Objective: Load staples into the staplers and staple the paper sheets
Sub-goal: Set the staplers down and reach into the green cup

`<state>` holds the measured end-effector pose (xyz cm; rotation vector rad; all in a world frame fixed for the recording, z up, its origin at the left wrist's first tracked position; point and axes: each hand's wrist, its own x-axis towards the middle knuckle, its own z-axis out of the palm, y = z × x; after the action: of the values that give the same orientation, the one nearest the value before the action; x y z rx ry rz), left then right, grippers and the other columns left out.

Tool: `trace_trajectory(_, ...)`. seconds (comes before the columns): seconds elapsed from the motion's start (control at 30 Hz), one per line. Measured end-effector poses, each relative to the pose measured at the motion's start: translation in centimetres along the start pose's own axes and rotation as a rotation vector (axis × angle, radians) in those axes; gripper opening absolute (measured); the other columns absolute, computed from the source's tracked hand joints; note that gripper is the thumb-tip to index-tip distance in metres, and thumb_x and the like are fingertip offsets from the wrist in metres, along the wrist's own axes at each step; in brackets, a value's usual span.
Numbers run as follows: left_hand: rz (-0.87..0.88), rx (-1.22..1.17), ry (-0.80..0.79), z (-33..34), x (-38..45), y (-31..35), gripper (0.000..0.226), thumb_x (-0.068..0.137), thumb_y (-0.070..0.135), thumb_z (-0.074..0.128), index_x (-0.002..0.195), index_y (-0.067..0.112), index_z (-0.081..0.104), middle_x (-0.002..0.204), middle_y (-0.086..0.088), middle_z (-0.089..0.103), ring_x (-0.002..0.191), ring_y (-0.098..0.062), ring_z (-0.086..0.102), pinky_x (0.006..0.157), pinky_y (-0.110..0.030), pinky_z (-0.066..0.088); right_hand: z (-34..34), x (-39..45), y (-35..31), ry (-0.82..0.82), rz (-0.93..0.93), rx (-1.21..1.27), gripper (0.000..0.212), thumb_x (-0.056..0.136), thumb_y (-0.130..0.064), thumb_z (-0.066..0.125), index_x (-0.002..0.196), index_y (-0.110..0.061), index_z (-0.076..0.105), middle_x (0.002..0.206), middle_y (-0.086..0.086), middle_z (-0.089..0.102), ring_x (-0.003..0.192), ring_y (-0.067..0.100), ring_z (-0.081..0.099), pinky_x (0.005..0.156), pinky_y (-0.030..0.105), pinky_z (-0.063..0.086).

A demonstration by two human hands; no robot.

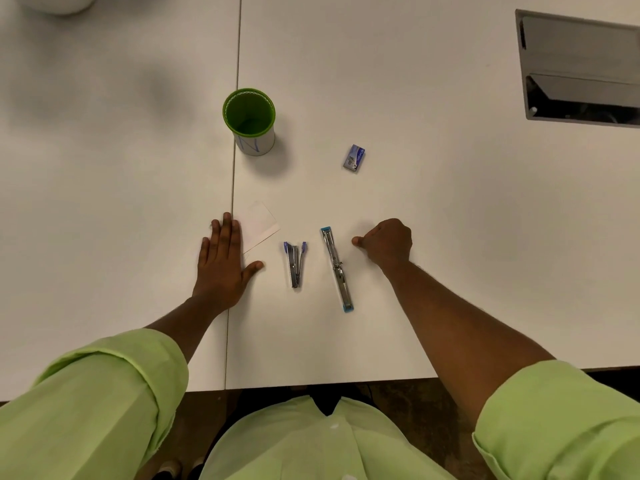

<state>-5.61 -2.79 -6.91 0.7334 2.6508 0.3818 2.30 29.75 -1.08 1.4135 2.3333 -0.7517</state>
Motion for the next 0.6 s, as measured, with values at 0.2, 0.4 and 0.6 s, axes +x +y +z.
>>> trace_trajectory(0.2,0.004,0.002,-0.008,0.2,0.0,-0.4,0.095,0.093,0.073,0.026,0.161,0.013,-0.004,0.17,-0.003,-0.011,0.157,-0.025,-0.008,0.124,-0.049,0.008,-0.2,-1.5,0.5,-0.067,0.089,0.435,0.011,0.072,-0.014,0.087,0.071,-0.011,0.077,0.071,0.01,0.076,0.066,0.024,0.073,0.075,0.042,0.064)
trace_trajectory(0.4,0.003,0.007,-0.012,0.3,0.2,-0.4,0.096,0.093,0.073,0.026,0.161,0.013,-0.004,0.17,-0.004,-0.01,0.157,-0.027,-0.006,0.124,-0.05,0.01,-0.5,-2.6,1.9,-0.254,0.227,0.963,0.006,0.085,0.009,0.07,0.091,0.006,0.071,0.086,0.024,0.072,0.066,0.025,0.073,0.072,0.032,0.064)
trace_trajectory(0.6,0.002,0.004,-0.012,0.3,0.2,-0.4,0.097,0.092,0.074,0.025,0.161,0.012,-0.003,0.17,-0.004,-0.01,0.157,-0.026,-0.007,0.124,-0.05,0.009,-0.5,-3.1,2.3,-0.337,0.263,1.094,0.008,0.088,0.005,0.067,0.096,0.004,0.07,0.079,0.015,0.072,0.065,0.019,0.071,0.07,0.028,0.063)
